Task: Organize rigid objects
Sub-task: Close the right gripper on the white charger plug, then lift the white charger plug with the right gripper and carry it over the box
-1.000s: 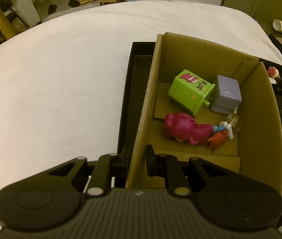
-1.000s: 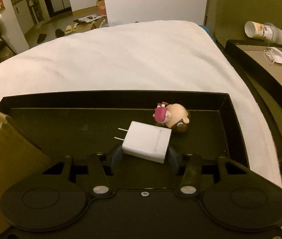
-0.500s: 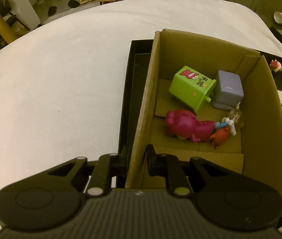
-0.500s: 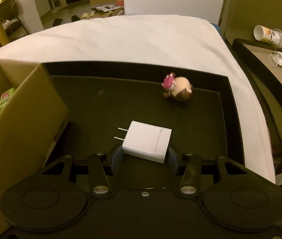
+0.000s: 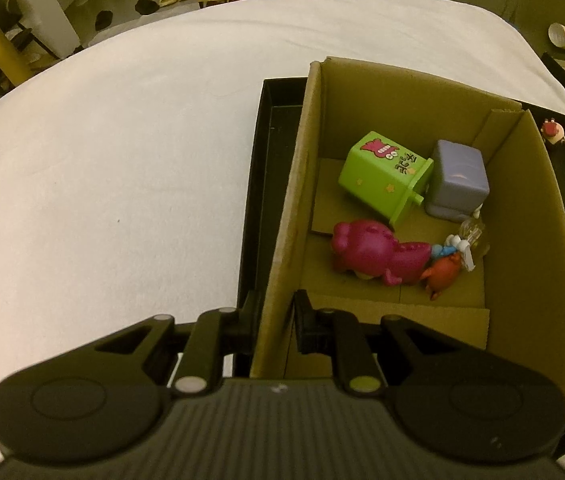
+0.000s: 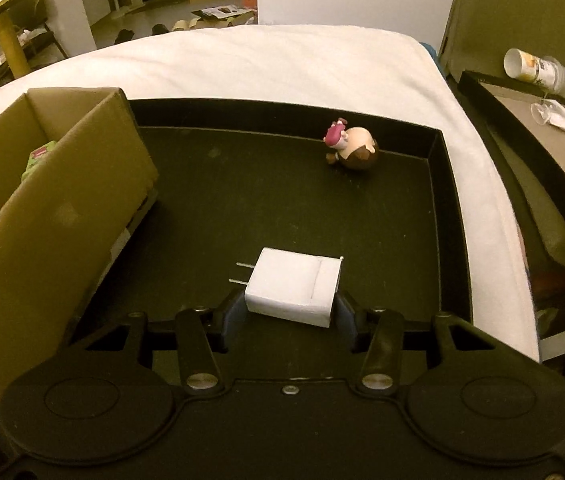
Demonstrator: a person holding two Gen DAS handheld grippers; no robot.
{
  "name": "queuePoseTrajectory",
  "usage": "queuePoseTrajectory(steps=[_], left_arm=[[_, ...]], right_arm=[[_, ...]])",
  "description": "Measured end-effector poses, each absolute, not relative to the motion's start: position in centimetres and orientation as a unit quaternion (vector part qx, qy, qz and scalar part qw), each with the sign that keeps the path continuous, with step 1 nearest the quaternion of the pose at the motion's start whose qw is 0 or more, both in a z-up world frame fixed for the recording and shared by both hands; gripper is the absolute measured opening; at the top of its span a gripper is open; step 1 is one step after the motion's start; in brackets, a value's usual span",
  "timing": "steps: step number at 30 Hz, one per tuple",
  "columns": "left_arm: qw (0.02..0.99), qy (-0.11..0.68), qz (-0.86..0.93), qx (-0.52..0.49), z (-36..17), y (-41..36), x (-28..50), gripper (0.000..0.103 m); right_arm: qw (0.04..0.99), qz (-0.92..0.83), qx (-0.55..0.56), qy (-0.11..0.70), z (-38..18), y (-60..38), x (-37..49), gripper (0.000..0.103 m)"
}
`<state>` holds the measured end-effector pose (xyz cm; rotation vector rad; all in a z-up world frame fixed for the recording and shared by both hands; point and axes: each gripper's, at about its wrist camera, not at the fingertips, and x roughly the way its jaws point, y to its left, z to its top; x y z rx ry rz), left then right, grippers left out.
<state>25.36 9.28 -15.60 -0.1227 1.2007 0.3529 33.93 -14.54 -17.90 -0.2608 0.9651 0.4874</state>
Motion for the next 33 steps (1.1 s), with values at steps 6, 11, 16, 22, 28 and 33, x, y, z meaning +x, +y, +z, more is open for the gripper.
queuePoseTrajectory(steps=[6,11,16,22,28,33], left_arm=[[0.809,0.561,0.164,-0.063,-15.7,9.5,25.2,0.016],[0.809,0.561,0.163,-0.066,-15.8,9.6,25.1,0.016],[0.810,0.560,0.163,-0.066,-15.8,9.6,25.1,0.016],[0.810,0.559,0.161,-0.070,-15.8,9.8,25.1,0.016],[0.811,0.558,0.158,-0.071,-15.8,9.9,25.0,0.015],[0.812,0.556,0.158,-0.076,-15.9,10.0,25.0,0.015]], right_arm=[[0.855,0.242,-0.127,0.442,-16.2,-14.0,34.0,0.046],[0.858,0.252,-0.130,0.429,-14.8,-13.5,34.5,0.045],[0.864,0.271,-0.127,0.405,-12.7,-12.8,34.0,0.045],[0.868,0.302,-0.130,0.373,-10.0,-11.3,33.6,0.046],[0.865,0.325,-0.137,0.356,-8.3,-8.9,33.0,0.046],[0.859,0.344,-0.144,0.352,-7.8,-6.9,32.4,0.046]])
